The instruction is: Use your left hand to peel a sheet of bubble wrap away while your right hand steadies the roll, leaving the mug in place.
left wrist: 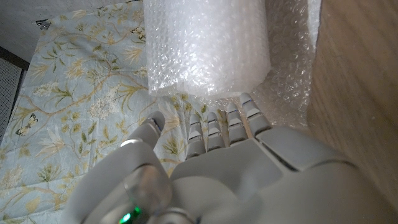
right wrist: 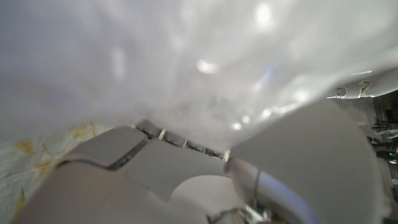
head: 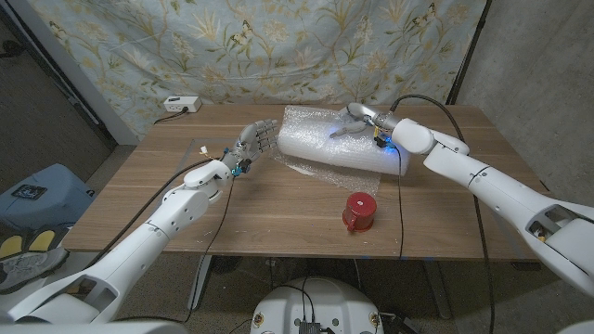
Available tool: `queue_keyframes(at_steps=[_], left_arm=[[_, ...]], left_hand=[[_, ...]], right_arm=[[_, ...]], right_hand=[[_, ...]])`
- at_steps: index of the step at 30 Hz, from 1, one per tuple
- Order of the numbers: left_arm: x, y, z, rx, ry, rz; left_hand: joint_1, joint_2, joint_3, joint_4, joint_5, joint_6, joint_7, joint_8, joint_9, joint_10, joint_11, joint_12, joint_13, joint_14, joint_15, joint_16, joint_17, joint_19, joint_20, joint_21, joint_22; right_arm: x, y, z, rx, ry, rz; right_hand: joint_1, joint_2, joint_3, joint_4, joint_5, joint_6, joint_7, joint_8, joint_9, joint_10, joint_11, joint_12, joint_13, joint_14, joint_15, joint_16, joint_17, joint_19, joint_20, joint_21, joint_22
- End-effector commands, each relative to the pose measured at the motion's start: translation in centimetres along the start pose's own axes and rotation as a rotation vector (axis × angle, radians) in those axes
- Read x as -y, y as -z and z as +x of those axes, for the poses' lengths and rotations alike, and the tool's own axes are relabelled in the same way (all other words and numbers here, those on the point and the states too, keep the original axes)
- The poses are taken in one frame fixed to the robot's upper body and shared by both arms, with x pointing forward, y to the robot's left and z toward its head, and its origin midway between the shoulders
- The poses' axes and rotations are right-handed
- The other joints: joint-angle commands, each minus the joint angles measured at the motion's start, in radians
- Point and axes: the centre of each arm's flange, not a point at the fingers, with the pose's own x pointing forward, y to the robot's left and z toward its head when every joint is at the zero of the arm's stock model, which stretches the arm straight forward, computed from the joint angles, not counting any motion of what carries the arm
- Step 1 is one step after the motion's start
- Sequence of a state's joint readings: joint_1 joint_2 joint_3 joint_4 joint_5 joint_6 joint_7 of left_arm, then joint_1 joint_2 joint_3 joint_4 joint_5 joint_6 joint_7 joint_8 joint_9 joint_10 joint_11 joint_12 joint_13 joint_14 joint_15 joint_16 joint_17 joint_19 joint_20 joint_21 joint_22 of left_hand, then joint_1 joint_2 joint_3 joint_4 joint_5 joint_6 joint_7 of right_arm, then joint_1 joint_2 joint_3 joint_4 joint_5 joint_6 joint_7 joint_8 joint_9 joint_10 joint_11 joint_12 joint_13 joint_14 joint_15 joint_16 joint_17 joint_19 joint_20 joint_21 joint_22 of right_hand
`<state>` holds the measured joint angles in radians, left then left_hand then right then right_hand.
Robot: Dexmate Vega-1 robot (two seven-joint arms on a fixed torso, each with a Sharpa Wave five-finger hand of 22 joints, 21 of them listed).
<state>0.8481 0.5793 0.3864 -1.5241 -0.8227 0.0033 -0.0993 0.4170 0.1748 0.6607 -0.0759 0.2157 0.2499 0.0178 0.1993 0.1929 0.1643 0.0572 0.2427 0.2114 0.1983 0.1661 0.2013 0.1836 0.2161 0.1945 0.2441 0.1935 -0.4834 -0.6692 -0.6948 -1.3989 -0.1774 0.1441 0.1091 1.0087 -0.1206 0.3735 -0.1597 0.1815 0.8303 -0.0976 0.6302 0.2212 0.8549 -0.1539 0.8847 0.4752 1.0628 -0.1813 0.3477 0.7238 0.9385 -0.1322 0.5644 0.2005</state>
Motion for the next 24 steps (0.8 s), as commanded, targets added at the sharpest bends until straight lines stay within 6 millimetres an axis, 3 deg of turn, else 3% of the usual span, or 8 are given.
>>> queue_keyframes(at_steps=[1, 24], left_arm=[[0.4, 0.1, 0.0, -0.006, 0.011, 0.001], [-0.1, 0.1, 0.9, -0.012, 0.035, -0.006]], left_hand=[[-0.009, -0.002, 0.002, -0.006, 0.004, 0.002, -0.004, -0.005, 0.001, 0.003, 0.008, -0.003, 0.005, 0.012, 0.0, -0.005, 0.005, 0.005, 0.001, 0.002, 0.004], [-0.012, -0.004, 0.001, -0.005, 0.005, -0.004, -0.005, -0.007, 0.001, -0.002, 0.015, -0.006, 0.005, 0.009, 0.0, -0.006, 0.005, 0.003, 0.001, 0.0, 0.004]], right_arm=[[0.2, 0.3, -1.1, -0.024, 0.026, 0.043], [1.6, 0.5, -1.6, -0.075, 0.064, 0.205]], right_hand=[[0.091, 0.087, -0.003, 0.0, 0.004, 0.008, -0.001, -0.003, 0.003, 0.007, -0.001, -0.003, 0.006, 0.011, -0.054, -0.004, 0.004, -0.004, -0.011, 0.009, -0.002], [0.103, 0.093, -0.015, 0.0, 0.003, 0.017, 0.002, -0.006, 0.003, 0.016, 0.0, -0.005, 0.005, 0.02, -0.055, -0.011, 0.009, -0.004, -0.01, 0.022, -0.004]])
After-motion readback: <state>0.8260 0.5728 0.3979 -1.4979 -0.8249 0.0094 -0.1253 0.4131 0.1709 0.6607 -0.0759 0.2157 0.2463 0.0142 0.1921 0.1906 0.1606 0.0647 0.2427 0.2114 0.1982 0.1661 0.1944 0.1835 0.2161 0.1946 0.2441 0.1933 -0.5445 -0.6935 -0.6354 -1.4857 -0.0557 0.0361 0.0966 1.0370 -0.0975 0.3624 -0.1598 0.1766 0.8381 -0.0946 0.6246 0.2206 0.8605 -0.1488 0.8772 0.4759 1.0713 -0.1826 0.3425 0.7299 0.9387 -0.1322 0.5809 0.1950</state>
